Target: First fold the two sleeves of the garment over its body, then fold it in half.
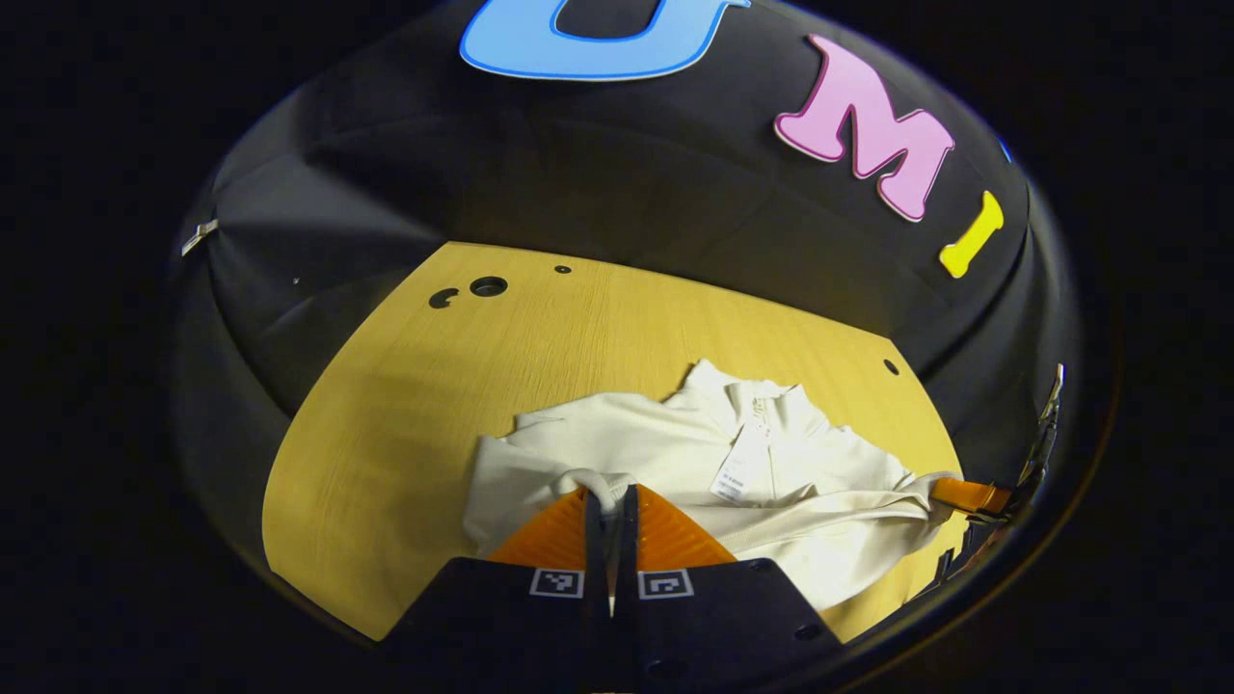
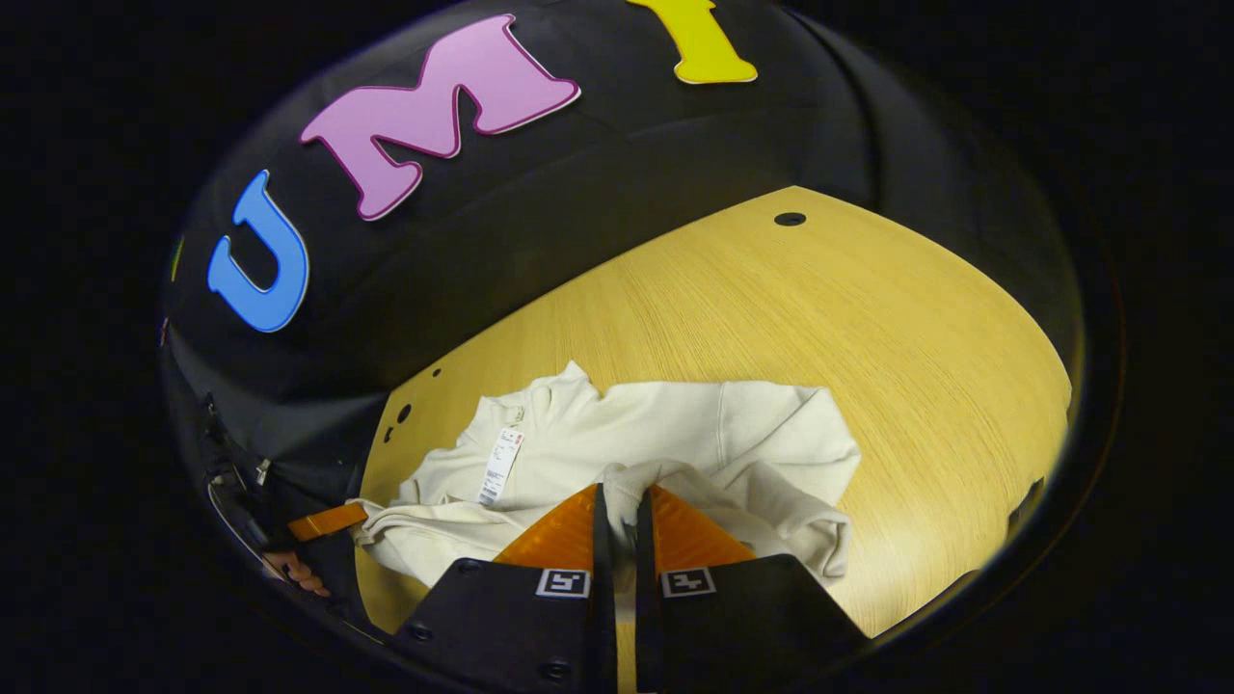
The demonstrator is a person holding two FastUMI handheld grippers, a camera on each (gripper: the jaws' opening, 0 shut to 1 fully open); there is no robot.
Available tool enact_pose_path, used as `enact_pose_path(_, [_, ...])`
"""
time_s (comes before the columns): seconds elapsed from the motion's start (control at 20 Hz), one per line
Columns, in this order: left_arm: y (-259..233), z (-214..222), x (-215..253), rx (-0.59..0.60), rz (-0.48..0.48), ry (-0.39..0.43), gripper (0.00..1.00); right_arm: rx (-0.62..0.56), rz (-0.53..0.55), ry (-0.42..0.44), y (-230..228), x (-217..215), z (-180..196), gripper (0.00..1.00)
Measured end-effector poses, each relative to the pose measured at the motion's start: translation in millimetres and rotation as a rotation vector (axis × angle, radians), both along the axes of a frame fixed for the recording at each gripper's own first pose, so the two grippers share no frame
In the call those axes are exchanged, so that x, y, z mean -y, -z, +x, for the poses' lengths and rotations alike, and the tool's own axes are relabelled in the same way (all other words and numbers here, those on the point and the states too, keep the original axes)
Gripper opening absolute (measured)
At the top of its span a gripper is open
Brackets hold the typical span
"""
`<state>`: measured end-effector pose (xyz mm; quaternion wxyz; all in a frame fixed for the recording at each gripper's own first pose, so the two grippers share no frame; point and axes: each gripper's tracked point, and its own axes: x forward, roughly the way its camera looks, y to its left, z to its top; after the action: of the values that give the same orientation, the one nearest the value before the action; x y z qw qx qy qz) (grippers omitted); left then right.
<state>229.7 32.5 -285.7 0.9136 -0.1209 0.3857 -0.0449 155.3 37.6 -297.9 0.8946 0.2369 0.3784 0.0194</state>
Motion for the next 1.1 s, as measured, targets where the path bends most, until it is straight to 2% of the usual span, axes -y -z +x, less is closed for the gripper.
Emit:
enact_pose_path(0.35, [47.9,18.3,4.7,-0.126,0.062,0.000,0.06,-0.134,-0.077,-0.047,63.4,-6.8,10.1,0.12])
enact_pose_path(0.5, [59.2,22.4,7.7,-0.146,0.106,0.026,0.06,-0.156,-0.104,-0.076,78.6,-9.3,10.4,0.12])
enact_pose_path(0.65, [62.5,27.3,9.6,-0.120,0.162,0.043,0.06,-0.154,-0.087,-0.075,79.3,-11.5,11.0,0.12])
enact_pose_path(0.85, [61.9,28.4,11.4,-0.079,0.190,0.034,0.09,-0.161,-0.020,-0.081,74.9,-14.7,10.9,0.21])
enact_pose_path(0.95, [57.3,29.6,9.1,-0.045,0.216,0.045,0.18,-0.152,0.010,-0.078,67.3,-19.3,13.0,0.33])
enact_pose_path(1.05, [44.4,31.4,11.7,0.005,0.221,0.054,0.29,-0.127,0.030,-0.081,58.2,-24.6,14.6,0.50])
enact_pose_path(1.1, [36.8,31.4,12.7,0.024,0.220,0.052,0.31,-0.116,0.035,-0.085,54.1,-27.3,13.5,0.70])
